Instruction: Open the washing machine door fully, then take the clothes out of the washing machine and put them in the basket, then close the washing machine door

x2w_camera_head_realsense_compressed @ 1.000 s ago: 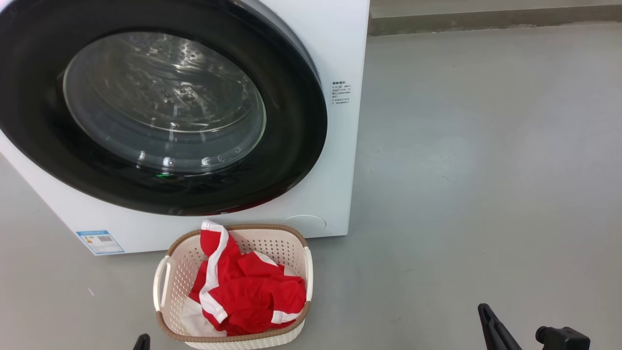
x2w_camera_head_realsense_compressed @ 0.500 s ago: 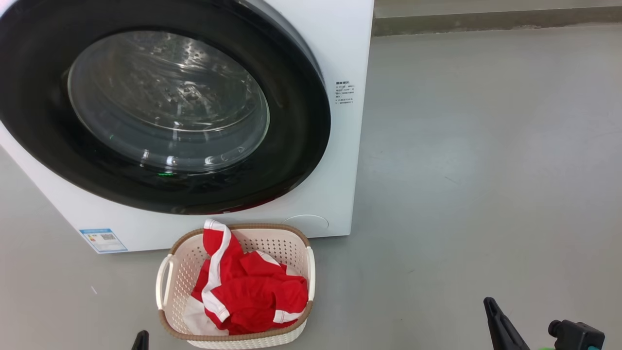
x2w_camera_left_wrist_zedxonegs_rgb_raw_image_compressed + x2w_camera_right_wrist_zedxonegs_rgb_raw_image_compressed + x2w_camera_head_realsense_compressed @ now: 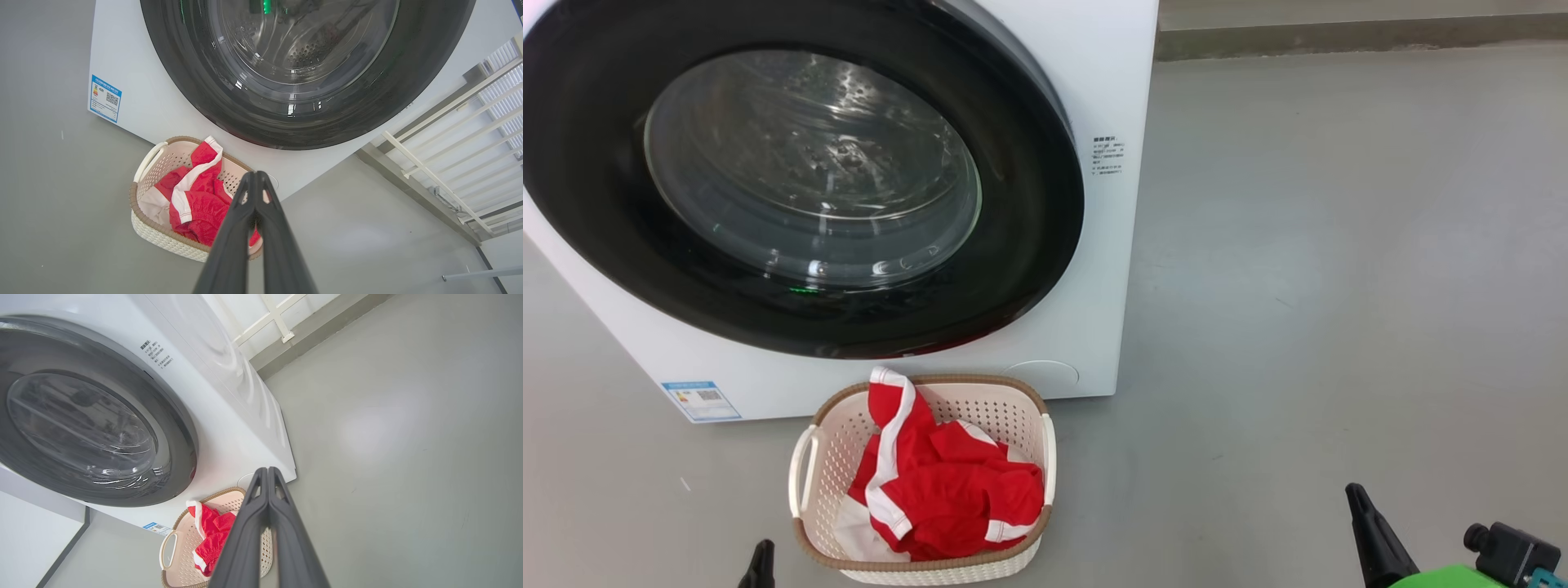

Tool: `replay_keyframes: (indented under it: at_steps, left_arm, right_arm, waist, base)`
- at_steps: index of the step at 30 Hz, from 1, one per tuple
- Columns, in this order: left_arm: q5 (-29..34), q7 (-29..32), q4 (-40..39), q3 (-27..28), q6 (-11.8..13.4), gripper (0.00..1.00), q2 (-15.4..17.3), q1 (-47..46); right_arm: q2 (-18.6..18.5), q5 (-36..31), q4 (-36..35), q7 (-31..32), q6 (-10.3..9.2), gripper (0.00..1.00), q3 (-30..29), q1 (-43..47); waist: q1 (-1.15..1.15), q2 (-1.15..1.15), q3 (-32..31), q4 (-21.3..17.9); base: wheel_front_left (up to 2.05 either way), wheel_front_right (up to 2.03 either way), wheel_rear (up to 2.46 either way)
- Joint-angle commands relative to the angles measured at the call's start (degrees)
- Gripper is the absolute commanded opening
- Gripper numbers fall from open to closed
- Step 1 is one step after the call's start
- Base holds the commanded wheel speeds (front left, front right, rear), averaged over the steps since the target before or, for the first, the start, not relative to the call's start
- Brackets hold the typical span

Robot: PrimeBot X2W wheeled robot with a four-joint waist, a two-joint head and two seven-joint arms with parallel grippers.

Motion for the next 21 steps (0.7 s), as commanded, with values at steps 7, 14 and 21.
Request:
replay_keyframes:
  at_steps: [7, 14, 21]
  left_arm:
    - [-5.2, 1.4, -1.8, 1.4, -0.2, 0.00, 0.3, -3.3]
    - [-9.2, 2.6, -1.9, 1.6, -0.2, 0.00, 0.0, -4.1]
    - [-17.5, 4.9, -2.1, 2.1, -0.2, 0.00, -0.5, -5.6]
  right_arm:
    - [-1.1, 5.5, -2.1, 1.5, -0.09, 0.00, -0.3, -3.5]
    - [-1.2, 9.8, -2.4, 2.6, -0.10, 0.00, -0.7, -4.2]
    - [-1.3, 18.2, -3.1, 5.0, -0.13, 0.00, -1.5, -5.7]
  waist:
    - [-0.01, 0.00, 0.0, 0.3]
    - [-0.01, 0.00, 0.0, 0.5]
    - [-0.01, 0.00, -0.1, 1.0]
  base:
    - [0.00, 0.00, 0.00]
    - [0.00, 0.00, 0.00]
    - [0.00, 0.00, 0.00]
